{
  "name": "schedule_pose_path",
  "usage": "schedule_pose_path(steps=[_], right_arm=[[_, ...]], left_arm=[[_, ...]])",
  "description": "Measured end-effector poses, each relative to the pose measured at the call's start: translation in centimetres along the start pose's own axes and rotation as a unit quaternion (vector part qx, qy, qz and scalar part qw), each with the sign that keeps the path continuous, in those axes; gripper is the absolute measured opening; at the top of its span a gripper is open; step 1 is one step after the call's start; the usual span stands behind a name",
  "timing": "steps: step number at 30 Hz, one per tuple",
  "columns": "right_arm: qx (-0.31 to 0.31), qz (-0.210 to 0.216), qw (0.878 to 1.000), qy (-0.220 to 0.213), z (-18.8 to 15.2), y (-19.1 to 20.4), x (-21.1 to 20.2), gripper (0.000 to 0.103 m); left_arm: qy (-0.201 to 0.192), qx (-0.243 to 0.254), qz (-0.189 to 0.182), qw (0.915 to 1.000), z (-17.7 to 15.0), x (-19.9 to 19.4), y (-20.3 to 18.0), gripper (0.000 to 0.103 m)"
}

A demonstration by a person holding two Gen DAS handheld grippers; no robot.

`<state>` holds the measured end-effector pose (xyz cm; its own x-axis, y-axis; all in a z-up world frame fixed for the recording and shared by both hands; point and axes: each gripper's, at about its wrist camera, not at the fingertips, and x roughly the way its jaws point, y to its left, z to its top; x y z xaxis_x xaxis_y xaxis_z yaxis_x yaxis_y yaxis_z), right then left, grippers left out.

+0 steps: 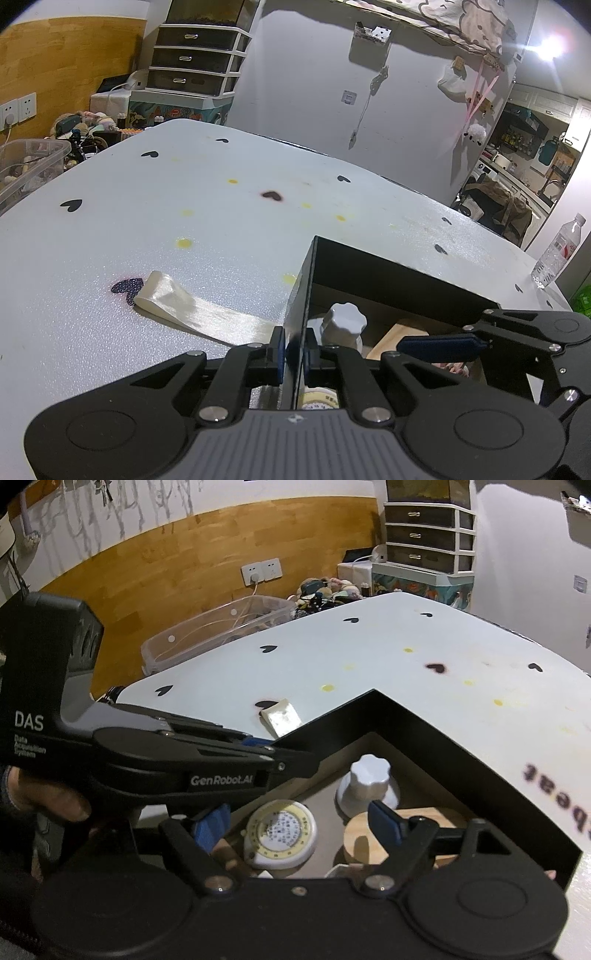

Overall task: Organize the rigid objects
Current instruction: 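Carry the tape measure into the black box and release it, then move the right gripper to the carved wooden tile and grasp it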

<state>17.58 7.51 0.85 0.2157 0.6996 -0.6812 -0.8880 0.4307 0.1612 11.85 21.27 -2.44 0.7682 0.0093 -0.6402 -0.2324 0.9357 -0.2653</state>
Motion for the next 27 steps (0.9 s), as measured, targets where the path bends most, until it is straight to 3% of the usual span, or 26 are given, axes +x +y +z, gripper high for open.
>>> schedule_pose_path(steps=[10,15,22,27], right_arm=[[0.0,-0.021,1.0,-0.014,-0.6,-0.4,-2.2,0.088],[0.008,-0.04,0.999,-0.036,-1.1,-1.0,-4.4,0.1],[0.05,-0.106,0.99,-0.078,-2.9,-3.3,-8.6,0.103],[0.111,-0.174,0.975,-0.087,-5.5,-6.7,-10.9,0.103]], left_arm=[[0.0,0.0,0.001,1.0,0.0,0.0,0.0,0.009],[0.0,0.0,0.001,1.0,0.0,0.0,0.1,0.009],[0.0,0.002,0.005,1.0,0.0,0.0,0.0,0.009],[-0.001,0.005,0.009,0.9999,-0.1,-0.1,-0.2,0.009]])
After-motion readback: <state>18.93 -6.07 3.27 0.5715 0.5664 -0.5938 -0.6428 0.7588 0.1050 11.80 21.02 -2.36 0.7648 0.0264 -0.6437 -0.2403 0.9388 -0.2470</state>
